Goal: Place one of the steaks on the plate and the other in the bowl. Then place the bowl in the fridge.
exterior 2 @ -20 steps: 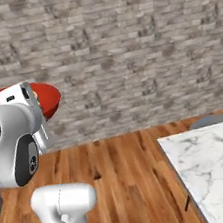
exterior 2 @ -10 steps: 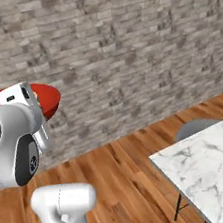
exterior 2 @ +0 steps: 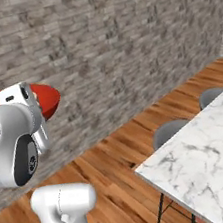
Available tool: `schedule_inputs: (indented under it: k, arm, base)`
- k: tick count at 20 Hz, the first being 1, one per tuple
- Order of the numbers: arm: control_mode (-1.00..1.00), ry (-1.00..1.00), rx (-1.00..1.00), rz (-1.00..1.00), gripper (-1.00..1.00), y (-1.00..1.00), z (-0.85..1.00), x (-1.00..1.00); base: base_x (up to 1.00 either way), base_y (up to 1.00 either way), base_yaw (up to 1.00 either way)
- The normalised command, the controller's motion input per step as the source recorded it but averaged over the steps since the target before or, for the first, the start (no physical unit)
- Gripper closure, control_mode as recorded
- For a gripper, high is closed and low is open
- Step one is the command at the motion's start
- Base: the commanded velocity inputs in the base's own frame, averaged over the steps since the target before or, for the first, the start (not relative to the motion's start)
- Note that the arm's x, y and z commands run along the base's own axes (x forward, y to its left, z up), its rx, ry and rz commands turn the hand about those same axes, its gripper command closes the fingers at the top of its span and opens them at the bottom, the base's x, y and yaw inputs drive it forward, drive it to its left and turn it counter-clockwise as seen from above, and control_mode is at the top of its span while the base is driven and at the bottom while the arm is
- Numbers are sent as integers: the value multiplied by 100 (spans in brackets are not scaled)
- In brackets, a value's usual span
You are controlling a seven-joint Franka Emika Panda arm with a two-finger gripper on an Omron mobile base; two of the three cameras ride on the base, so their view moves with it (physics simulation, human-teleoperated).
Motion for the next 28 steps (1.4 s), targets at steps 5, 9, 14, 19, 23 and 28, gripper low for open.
schedule_inputs:
  k: [5,9,14,19,23,28]
  arm:
    - [100,0,0,0,100,0,0,0]
    - [100,0,0,0,100,0,0,0]
    - [100,0,0,0,100,0,0,0]
    - [100,0,0,0,100,0,0,0]
    - [100,0,0,0,100,0,0,0]
    - [100,0,0,0,100,0,0,0]
  base:
    - [76,12,-50]
    - [89,39,-40]
    - [100,67,-33]
    - [98,50,-33]
    - [88,21,-36]
    - [82,2,-39]
